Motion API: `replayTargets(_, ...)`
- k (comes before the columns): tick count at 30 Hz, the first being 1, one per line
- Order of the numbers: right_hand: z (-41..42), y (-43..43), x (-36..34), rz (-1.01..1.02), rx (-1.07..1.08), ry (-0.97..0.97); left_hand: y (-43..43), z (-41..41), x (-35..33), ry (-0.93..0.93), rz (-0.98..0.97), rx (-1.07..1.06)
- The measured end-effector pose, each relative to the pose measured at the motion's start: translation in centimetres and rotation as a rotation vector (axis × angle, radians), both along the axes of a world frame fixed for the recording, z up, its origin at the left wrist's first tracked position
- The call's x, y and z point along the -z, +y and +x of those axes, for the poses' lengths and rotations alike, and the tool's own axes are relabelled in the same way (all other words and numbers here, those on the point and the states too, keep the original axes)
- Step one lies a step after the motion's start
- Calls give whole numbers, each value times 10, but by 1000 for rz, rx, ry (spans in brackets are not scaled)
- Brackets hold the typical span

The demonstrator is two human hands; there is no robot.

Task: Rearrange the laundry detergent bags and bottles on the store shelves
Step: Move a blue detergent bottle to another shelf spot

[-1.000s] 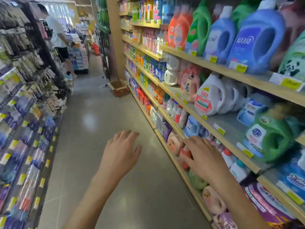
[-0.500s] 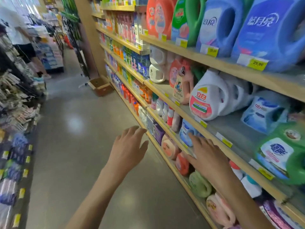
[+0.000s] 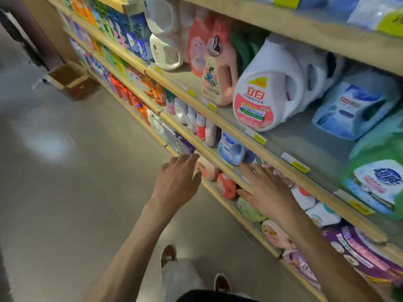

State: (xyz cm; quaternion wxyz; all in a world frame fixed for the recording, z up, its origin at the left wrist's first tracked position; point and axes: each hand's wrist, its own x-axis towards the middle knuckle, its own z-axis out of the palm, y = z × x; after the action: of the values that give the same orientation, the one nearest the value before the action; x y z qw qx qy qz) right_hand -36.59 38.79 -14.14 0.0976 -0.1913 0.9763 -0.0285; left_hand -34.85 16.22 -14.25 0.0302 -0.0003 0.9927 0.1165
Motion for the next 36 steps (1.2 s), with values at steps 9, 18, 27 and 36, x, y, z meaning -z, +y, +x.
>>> replayTargets(9,-66,-57,41,82,210,-112,-58,-113,56,-46,63,215)
replayTargets(18,-136,-94,167,62,521,-220,-80,-224,173,-100,91,433)
replayTargets(27,-217,-77,289,56,660,132,-58,-333,327,41,77,561)
replayTargets(36,-241,-68,370,21,765,446,-28,-382,436,318,381,631)
